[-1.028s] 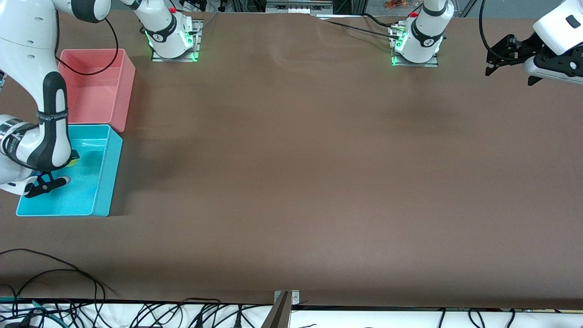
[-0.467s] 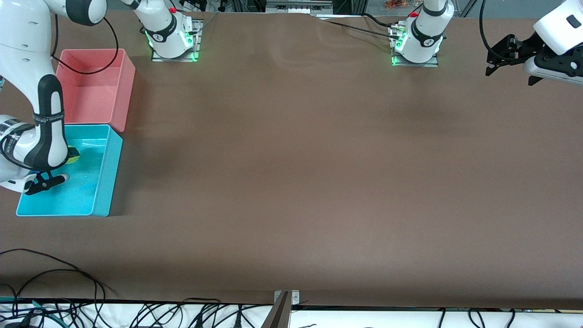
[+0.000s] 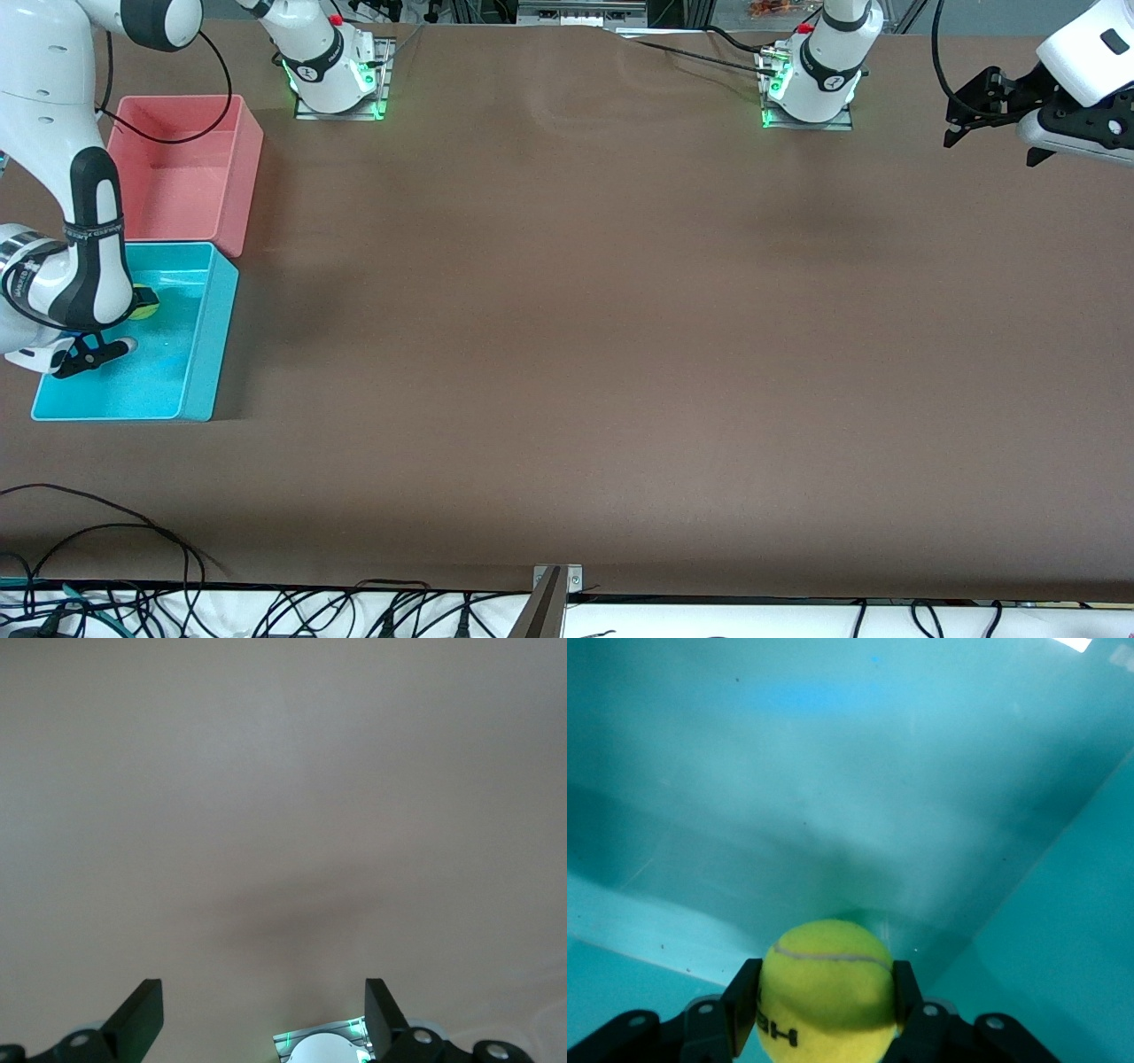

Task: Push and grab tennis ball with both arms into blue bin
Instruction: 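Lower the ball into the cyan bin and open the right gripper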

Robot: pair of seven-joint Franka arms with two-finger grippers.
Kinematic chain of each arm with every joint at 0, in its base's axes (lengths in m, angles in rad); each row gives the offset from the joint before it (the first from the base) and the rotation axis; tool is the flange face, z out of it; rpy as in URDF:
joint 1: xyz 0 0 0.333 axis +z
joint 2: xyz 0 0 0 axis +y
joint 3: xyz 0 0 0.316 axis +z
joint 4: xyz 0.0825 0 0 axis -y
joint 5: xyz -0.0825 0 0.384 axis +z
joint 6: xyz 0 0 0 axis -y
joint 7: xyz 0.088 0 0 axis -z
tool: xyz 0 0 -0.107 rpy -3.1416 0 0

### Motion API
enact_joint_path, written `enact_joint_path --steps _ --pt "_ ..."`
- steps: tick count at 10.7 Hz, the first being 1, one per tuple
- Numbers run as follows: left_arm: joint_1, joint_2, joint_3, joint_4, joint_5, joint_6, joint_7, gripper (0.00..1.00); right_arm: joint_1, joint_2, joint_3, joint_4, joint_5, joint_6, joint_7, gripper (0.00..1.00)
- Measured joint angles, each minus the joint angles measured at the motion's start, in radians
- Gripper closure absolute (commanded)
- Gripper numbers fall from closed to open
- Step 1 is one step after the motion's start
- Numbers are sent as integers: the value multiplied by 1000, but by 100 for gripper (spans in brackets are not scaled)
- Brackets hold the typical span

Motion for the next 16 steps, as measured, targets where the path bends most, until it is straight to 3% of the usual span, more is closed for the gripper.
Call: enact_joint_path --steps 2,3,5,13,16 --pt "0 0 0 0 0 0 0 0 0 2 1 0 0 0 0 33" --pt "0 0 0 0 0 0 0 0 0 3 1 0 0 0 0 26" --pt "0 0 0 0 0 0 0 0 0 4 1 0 8 0 0 3" --pt "0 0 0 0 0 0 0 0 6 -2 7 9 11 0 0 0" --pt "0 0 -2 6 0 0 0 0 31 -32 10 88 11 -86 0 0"
